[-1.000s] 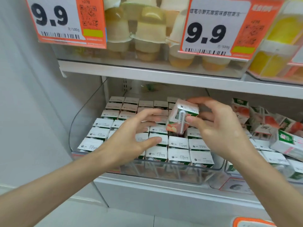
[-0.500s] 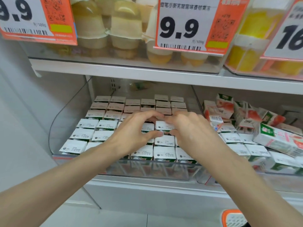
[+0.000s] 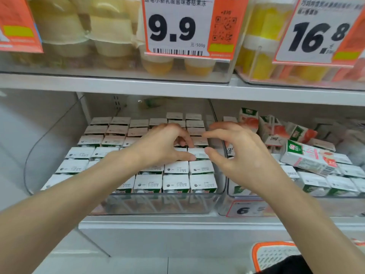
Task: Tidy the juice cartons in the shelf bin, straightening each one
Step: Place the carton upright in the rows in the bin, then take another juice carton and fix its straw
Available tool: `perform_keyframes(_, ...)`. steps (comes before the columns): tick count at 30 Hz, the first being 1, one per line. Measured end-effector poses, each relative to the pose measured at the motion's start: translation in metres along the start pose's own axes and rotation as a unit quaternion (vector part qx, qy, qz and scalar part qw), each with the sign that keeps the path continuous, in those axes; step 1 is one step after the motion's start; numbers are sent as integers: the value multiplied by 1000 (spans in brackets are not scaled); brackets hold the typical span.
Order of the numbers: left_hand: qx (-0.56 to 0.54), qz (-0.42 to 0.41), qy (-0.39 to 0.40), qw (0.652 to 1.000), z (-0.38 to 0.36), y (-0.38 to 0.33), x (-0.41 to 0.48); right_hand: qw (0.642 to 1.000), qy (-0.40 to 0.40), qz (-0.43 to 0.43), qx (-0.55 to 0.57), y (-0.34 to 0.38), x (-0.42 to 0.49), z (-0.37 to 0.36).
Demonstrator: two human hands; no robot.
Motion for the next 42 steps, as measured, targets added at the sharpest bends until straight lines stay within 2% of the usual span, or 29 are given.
perform_keyframes(2, 74, -11, 23, 997, 3, -8, 6, 1000, -5, 2, 9, -2, 0, -1)
perform_keyframes(4, 98, -20, 38, 994, 2, -14, 11, 1000, -12, 5, 19, -1, 1, 1)
perform_keyframes(10, 33, -30, 78, 996, -1, -16, 16, 1000, -17, -2, 14, 0, 2, 4)
perform_keyframes(16, -160, -19, -16, 987, 21, -12, 8, 999, 28, -19, 24, 1, -1, 4)
perform_keyframes(20, -221, -39, -87, 971, 47, -19, -14, 994, -4, -20, 103, -1, -1, 12)
perform_keyframes(26, -208, -21, -100, 973, 54, -12, -63, 977, -56, 29, 205, 23, -5, 14)
perform_keyframes(29, -219, -10, -99, 971, 49, -3, -96, 955, -52, 46, 287, 45, -6, 4)
perform_keyframes(31, -279, 6, -112, 954, 47, 6, -115, 918, -28, 15, 395, 57, -5, -7)
perform_keyframes(34, -402, 61, -128, 905, 41, 23, -136, 858, 17, -63, 510, 66, -4, -28)
perform_keyframes(36, -462, 93, -131, 872, 38, 34, -145, 847, 49, -88, 522, 69, -6, -39)
perform_keyframes(38, -503, 116, -138, 845, 36, 43, -152, 851, 72, -103, 510, 73, -8, -48)
perform_keyframes(42, -522, 137, -139, 830, 32, 51, -161, 844, 106, -124, 511, 82, -12, -61)
Point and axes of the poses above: each hand's wrist, its own x-axis towards the middle knuckle, its own z-axis out of the back of the hand, y = z × x, the point moved 9 cm from there along x, towards the middle knuckle, and after that the axes turned 4 degrees about -x, right-handed, at the moved point
